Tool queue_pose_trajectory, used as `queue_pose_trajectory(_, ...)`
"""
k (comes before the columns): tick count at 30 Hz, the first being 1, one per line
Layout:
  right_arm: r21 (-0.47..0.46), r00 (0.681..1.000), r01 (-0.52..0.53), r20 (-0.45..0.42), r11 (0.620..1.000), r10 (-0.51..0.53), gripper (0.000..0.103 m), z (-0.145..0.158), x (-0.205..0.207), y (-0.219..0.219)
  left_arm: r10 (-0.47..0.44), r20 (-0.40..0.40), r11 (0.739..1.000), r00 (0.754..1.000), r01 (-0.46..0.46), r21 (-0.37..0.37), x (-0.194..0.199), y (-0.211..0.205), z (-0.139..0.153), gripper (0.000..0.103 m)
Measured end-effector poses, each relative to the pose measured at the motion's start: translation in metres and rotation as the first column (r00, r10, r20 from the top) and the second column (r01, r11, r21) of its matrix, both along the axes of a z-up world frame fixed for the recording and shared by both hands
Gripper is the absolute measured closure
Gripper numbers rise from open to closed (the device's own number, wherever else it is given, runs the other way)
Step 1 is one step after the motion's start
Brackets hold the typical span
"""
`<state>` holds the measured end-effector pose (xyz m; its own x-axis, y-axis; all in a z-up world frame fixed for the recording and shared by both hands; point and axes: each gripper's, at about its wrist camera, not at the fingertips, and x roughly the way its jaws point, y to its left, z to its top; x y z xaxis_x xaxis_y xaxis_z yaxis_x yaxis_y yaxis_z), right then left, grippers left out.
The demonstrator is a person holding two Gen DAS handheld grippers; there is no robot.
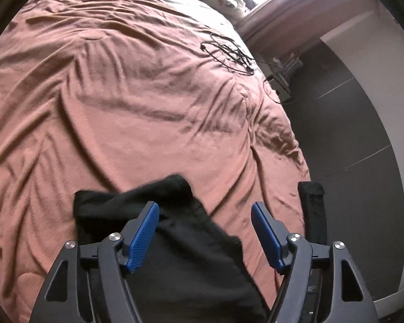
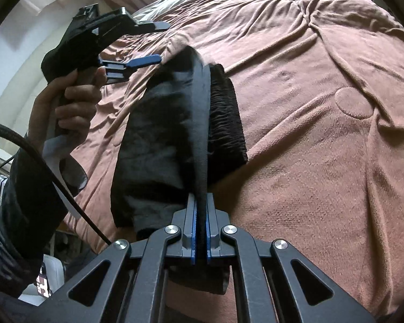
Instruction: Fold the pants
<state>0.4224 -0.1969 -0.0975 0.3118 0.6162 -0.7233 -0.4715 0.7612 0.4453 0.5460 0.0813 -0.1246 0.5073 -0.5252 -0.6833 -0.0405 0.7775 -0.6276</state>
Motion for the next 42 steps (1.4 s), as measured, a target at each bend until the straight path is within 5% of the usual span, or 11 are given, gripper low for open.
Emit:
queue_pose_trajectory(20,-0.085,1.000,0.004,-0.010,0.996,-0.005,0.100,0.003,-0.027,-0.009,0.000,-0.118,1.000,0.993,-0.001,-0.006,-0.127,0.030,-0.047,0.030)
queue_pose_trajectory(23,-0.076,1.000,0.011,0.002,0.997,-0.011,0.084,0.010,-0.027,-0.009,-0.005,-0.130,0.999,0.992,0.001,-0.035,-0.138,0.028,-0.051,0.031)
queue_pose_trajectory(25,-0.061,0.999,0.028,0.021,0.998,-0.027,0.051,0.016,-0.025,-0.012,-0.005,-0.132,0.999,0.991,0.000,-0.039,-0.144,0.026,-0.052,0.031)
queue_pose_trajectory(26,-0.052,0.999,0.034,0.037,0.998,-0.032,0.048,0.019,-0.024,-0.013,-0.004,-0.130,0.999,0.991,-0.001,-0.039,-0.146,0.026,-0.052,0.031)
queue_pose_trajectory(33,-0.040,0.998,0.022,0.058,0.999,-0.019,0.048,0.021,0.005,-0.003,-0.019,-0.196,0.997,0.980,0.004,-0.075,-0.153,0.023,-0.060,0.052)
queue_pose_trajectory(42,-0.061,0.999,-0.026,0.029,0.998,0.028,0.048,-0.002,0.048,0.026,-0.043,-0.226,0.997,0.973,0.026,-0.077,-0.150,0.013,-0.062,0.053)
